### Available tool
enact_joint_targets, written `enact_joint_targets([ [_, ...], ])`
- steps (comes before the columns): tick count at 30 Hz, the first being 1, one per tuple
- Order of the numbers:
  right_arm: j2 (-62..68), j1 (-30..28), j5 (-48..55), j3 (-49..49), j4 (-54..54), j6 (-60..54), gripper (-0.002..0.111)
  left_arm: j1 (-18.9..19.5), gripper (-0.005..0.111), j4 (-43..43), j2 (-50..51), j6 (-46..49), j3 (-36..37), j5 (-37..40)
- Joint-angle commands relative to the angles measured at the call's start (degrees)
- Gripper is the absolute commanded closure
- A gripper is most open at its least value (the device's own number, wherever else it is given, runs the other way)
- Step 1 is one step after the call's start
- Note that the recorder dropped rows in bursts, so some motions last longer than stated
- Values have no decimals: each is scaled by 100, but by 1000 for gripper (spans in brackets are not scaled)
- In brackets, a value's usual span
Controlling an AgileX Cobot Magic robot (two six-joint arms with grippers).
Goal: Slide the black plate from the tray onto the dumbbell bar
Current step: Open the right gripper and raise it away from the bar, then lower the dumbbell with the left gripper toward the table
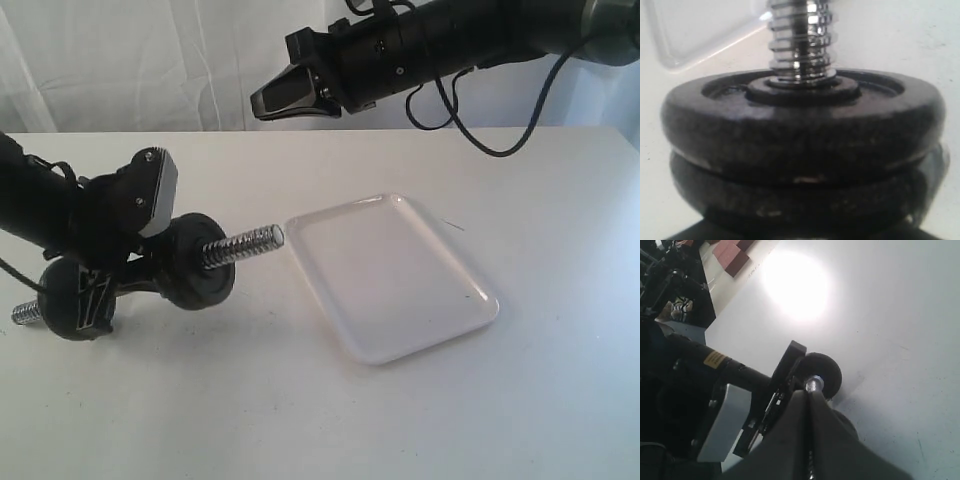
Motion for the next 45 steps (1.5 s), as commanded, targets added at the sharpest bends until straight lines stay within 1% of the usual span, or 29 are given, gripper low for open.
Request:
enact_joint_targets([
  [1,-48,-59,-56,-23,0,93,108,-7,107,-5579,-274,-550,-200,-781],
  [4,-48,-59,-56,-23,-80,263,108,-7,107,-5579,-274,-1312,-254,-1401],
  [7,-48,-59,-56,-23,-264,399,108,-7,107,-5579,-274,-1504,-279,-1474],
  [11,-71,-99,-85,-23,-410,777,108,-7,107,-5579,-274,-2027,-284,-1668],
  [14,-163,-172,-239,-23,-520,954,108,-7,107,-5579,-274,-2394,-284,-1870],
  [16,-288,-169,-445,-23,-796,1109,108,-7,107,-5579,-274,-2649,-284,-1898],
  [20,-589,-169,-893,-23,-2011,1735,108,-18,107,-5579,-274,-3050,-284,-2018],
  [24,-944,-169,-838,-23,-3565,2567,108,-18,107,-5579,-251,-3572,-284,-2125],
  [27,-1116,-169,-684,-12,-4004,2729,108,-42,107,-5579,-114,-3862,-284,-2113],
  [29,-1199,-169,-643,9,-4044,2732,108,-183,107,-5579,50,-3888,-284,-2114],
  [30,-1234,-169,-631,9,-4044,2732,108,-356,107,-5579,164,-4099,-284,-2125],
  [31,-1238,-169,-602,9,-4044,2732,108,-445,107,-5579,231,-4163,-284,-2156],
  [33,-1280,-169,-459,9,-4116,2732,108,-762,107,-5579,397,-4206,-284,-2616],
  [38,-1304,-169,-407,9,-4152,2732,108,-998,107,-5579,530,-4670,-284,-2936],
  [42,-1303,-169,-344,9,-4152,2732,108,-1112,107,-5579,582,-4939,-284,-3493],
  [45,-1303,-169,-344,9,-4152,2732,108,-1204,107,-5579,620,-5259,-284,-3678],
])
